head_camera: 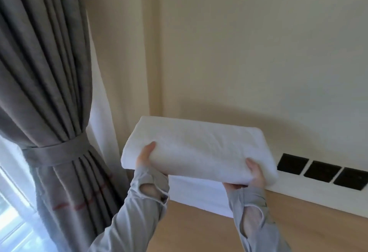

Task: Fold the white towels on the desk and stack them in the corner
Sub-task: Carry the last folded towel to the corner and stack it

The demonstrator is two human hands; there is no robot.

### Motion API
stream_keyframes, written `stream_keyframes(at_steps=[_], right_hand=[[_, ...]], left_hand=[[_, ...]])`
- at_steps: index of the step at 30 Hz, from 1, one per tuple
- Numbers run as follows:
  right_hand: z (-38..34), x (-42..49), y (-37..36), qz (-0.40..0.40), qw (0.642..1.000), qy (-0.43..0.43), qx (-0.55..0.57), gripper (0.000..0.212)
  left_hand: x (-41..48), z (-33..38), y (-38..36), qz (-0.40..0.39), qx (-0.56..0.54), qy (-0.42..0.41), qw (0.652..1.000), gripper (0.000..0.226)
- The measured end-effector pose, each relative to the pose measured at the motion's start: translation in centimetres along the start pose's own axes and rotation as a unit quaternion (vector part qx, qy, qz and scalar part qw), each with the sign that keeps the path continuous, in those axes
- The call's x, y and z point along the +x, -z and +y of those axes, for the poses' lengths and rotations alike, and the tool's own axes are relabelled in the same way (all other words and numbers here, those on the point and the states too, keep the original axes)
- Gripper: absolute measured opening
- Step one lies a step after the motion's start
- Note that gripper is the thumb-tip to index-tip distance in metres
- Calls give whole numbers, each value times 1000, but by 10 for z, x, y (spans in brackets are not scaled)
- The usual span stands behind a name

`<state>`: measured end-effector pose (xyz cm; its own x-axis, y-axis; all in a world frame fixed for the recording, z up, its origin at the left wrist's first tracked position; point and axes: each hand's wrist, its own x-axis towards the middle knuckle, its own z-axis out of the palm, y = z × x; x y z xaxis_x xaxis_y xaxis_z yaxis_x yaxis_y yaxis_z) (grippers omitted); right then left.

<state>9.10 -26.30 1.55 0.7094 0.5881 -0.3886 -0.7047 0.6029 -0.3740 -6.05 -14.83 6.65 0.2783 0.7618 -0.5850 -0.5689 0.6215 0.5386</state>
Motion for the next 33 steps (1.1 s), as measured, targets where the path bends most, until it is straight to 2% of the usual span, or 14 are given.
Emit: stream_keyframes(at_steps=[7,14,17,19,22,23,26,29,31,33], right_hand=[[-5,46,-33,-9,998,47,41,18],[2,85,-46,-2,994,92,67,32],[13,102,-36,15,991,113,63,30],[25,111,-19,55,989,121,56,30],[41,117,14,161,981,109,5,40],[45,119,23,185,977,107,-18,46],[50,116,32,190,974,122,-28,64],[42,113,33,213,965,133,-74,63],[27,111,39,235,954,136,-127,60],[6,108,41,220,949,110,-196,55]], left_hand=[[49,8,-52,-46,-8,11,999,31],[106,11,-73,-91,-19,30,995,37],[141,3,-66,-82,-35,44,995,61],[161,-10,-53,-67,-25,56,996,62],[182,-32,-23,-50,13,79,996,38],[186,-39,-16,-51,23,79,995,36],[191,-42,-7,-61,25,73,995,49],[195,-29,2,-68,38,47,996,59],[205,-9,12,-59,81,61,993,68],[216,18,15,-68,139,98,983,56]])
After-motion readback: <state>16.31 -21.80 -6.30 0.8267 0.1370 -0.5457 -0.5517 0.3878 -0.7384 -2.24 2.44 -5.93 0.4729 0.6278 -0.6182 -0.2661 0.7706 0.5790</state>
